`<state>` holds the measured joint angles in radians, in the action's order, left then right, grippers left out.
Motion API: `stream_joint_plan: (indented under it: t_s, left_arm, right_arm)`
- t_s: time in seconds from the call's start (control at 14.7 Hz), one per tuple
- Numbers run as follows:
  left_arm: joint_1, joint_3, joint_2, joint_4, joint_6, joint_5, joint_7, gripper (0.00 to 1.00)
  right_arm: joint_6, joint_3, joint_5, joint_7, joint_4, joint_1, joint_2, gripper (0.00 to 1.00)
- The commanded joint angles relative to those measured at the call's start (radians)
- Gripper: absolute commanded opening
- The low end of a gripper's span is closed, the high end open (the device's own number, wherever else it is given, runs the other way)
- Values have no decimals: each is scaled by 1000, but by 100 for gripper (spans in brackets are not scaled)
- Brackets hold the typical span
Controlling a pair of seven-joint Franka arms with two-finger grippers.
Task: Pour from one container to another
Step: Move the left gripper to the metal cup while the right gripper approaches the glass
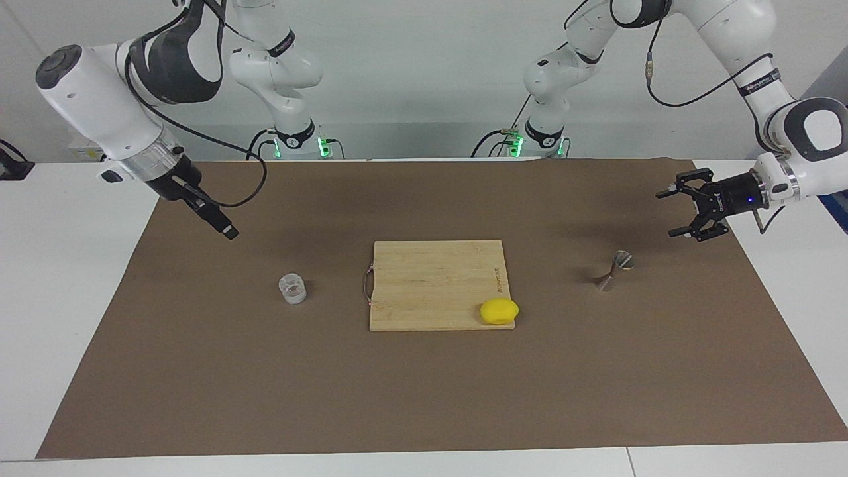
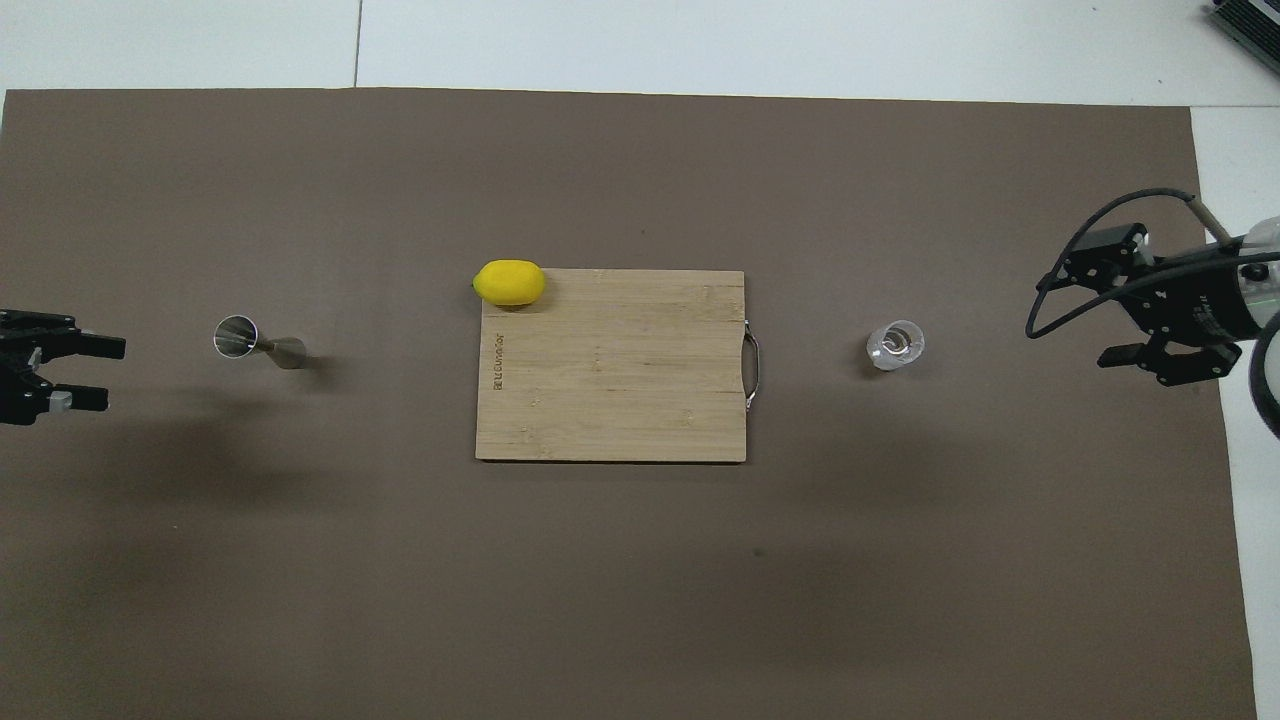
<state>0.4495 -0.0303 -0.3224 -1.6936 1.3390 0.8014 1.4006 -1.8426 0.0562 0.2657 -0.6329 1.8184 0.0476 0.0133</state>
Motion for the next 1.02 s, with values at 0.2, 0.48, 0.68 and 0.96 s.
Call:
stream_joint_plan:
  t_s: [0.2, 0.48, 0.68, 0.96]
  left_arm:
    - [11, 6, -52, -5, -21, 51, 317, 100]
    - [21, 7, -75, -20, -35, 111, 457, 100]
    - [41, 7, -138, -17, -54, 167, 514, 100]
    - [52, 15, -181, -17, -55, 224, 630, 100]
  right_arm:
    - [-23, -4, 96, -82, 41, 9, -16, 100]
    - [-44, -4, 267, -82, 55, 72, 77, 100]
    - [-75, -4, 393, -90, 56, 130, 141, 100]
    - [-81, -4, 571, -102, 88, 175, 215, 100]
